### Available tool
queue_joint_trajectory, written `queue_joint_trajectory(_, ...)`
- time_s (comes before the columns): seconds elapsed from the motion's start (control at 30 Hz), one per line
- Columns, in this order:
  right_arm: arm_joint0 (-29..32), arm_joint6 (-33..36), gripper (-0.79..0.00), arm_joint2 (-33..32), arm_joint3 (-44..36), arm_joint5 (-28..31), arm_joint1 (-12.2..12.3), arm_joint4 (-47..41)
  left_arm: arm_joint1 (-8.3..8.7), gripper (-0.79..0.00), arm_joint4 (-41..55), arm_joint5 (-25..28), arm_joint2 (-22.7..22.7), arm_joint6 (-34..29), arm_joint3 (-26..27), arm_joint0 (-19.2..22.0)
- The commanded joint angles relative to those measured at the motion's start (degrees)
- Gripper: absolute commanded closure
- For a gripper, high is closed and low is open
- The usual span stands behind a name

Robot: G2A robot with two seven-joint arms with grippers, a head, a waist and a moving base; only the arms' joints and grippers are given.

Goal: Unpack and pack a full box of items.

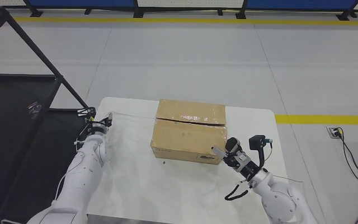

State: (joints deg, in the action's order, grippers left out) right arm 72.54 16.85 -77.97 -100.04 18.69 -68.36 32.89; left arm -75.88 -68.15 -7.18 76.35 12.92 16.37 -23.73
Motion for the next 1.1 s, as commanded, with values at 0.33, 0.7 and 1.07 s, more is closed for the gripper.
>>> queue_joint_trajectory(0.33, 0.8, -0.6, -0.785, -0.3, -0.2, 0.1, 0.1, 0.3, -0.9, -0.785, 2.4, -4.7, -0.1, -3.0, -0.9, 0.8)
queue_joint_trajectory(0.7, 0.4, 0.5, -0.785, -1.5, -0.5, -0.3, 0.3, 0.8, 1.09, -0.785, -2.0, 10.7, -1.0, 9.7, 2.5, -3.6)
queue_joint_trajectory(1.07, -4.0, 6.6, -0.785, -2.9, 3.1, -6.0, 0.3, -4.0, 6.93, -0.785, -15.2, 31.6, -0.6, 25.7, 13.7, -15.0)
